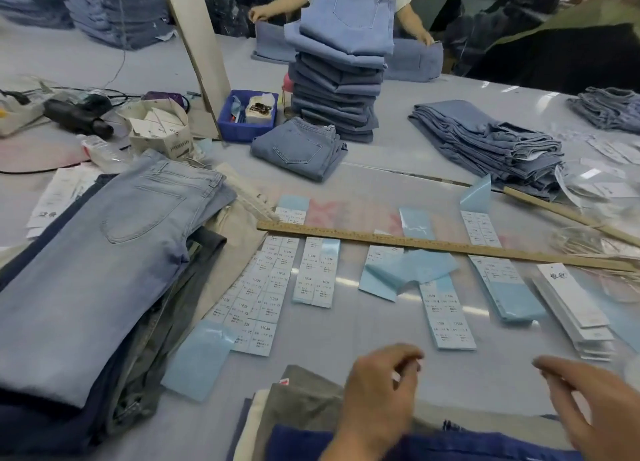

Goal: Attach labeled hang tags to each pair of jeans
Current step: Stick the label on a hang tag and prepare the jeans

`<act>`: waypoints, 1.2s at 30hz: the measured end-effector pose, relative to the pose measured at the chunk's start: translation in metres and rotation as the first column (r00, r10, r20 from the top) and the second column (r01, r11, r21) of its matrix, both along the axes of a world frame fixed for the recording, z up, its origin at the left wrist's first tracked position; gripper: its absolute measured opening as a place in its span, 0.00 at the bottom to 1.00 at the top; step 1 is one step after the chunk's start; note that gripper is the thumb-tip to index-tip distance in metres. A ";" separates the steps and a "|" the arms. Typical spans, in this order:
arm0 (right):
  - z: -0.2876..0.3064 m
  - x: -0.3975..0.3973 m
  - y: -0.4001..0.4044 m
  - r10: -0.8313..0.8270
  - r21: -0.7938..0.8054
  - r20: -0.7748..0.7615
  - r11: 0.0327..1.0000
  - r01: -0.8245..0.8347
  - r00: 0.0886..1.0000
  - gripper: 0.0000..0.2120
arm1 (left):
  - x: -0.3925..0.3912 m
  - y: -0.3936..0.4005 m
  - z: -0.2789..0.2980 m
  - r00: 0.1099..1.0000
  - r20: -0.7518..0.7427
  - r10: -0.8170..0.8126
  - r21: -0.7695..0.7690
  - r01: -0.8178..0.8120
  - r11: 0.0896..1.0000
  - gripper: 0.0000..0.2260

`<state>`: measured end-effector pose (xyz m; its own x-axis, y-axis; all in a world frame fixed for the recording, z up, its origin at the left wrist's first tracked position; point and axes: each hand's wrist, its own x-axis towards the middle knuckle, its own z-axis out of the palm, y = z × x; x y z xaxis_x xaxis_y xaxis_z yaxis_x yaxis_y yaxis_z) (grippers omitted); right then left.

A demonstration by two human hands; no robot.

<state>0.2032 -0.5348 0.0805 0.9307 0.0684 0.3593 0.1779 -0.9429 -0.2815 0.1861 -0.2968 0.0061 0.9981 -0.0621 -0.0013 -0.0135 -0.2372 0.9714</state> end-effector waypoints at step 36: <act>-0.134 0.205 0.049 0.026 0.352 -0.058 0.936 -0.004 0.998 0.14 | 0.150 0.105 -0.125 0.970 -0.046 -0.241 0.832 0.171 0.529 0.28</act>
